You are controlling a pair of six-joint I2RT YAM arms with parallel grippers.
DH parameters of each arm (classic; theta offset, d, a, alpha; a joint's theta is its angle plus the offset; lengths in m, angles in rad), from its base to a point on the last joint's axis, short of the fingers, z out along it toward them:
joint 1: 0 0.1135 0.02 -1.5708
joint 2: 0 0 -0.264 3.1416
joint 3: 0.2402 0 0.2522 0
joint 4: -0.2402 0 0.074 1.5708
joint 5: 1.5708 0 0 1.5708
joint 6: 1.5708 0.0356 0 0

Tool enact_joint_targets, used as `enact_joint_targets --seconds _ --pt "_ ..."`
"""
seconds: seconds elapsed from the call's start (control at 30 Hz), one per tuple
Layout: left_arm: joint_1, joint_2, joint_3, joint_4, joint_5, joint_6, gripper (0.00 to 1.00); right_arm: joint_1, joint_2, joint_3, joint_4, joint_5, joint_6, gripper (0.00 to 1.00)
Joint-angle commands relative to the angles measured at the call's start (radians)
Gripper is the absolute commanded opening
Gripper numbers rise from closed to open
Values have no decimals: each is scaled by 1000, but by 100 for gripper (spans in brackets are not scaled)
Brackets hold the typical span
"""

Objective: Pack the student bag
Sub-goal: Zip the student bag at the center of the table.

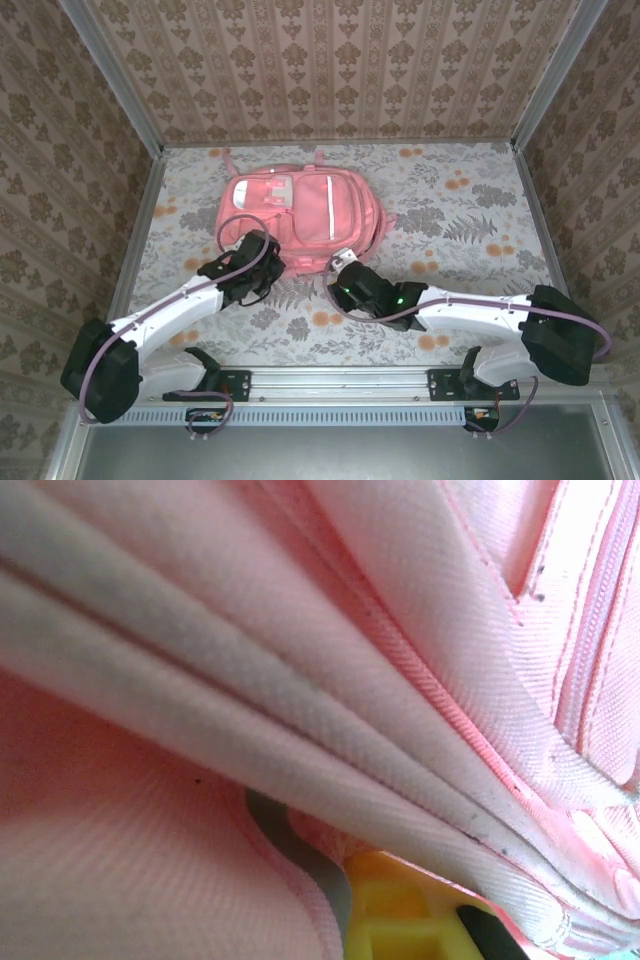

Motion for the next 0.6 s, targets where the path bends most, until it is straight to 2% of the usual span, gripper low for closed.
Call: enact_joint_targets --seconds 0.0,0.17,0.37,0.57 --pt "-30 14 55 77 -14 -40 0 34 82 39 27 0 32 30" --pt "-44 30 56 74 -13 -54 0 82 214 99 64 77 50 34" --pt "-46 15 57 53 -15 -52 0 80 315 123 176 81 36 41" --pt "-46 -21 32 38 -19 -66 0 43 359 76 338 3 23 45"
